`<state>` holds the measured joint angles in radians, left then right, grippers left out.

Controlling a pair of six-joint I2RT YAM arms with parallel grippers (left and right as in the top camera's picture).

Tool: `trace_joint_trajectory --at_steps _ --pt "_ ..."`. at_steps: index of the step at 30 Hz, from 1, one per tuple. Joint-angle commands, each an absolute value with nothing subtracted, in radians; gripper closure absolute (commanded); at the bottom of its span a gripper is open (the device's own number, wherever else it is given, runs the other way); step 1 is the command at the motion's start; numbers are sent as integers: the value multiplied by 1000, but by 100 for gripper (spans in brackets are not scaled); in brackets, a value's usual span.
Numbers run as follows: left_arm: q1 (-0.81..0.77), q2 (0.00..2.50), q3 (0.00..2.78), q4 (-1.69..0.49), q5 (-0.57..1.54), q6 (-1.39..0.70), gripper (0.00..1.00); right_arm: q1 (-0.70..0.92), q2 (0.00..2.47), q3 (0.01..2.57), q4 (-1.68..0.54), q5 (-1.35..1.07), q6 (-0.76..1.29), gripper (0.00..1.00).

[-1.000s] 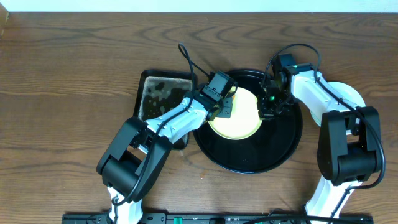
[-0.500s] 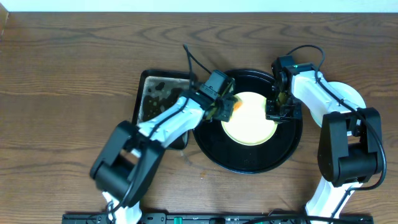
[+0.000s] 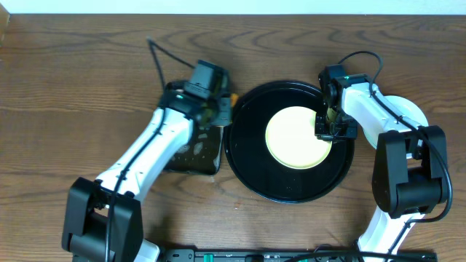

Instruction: Clean dirty plates on tray and stack at the side

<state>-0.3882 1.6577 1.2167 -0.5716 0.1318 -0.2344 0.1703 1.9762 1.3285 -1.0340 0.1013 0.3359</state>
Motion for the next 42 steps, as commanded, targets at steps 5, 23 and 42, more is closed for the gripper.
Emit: trace_joint_trajectory --at_steps 5,23,42 --pt "-253 1656 1195 -660 88 -221 92 176 1969 1327 -1001 60 350 80" --pt "-210 1666 1193 -707 88 -221 92 177 1969 1318 -967 -123 291 86" --pt "-210 1666 1193 -707 88 -221 92 174 1969 1172 -763 -307 247 99"
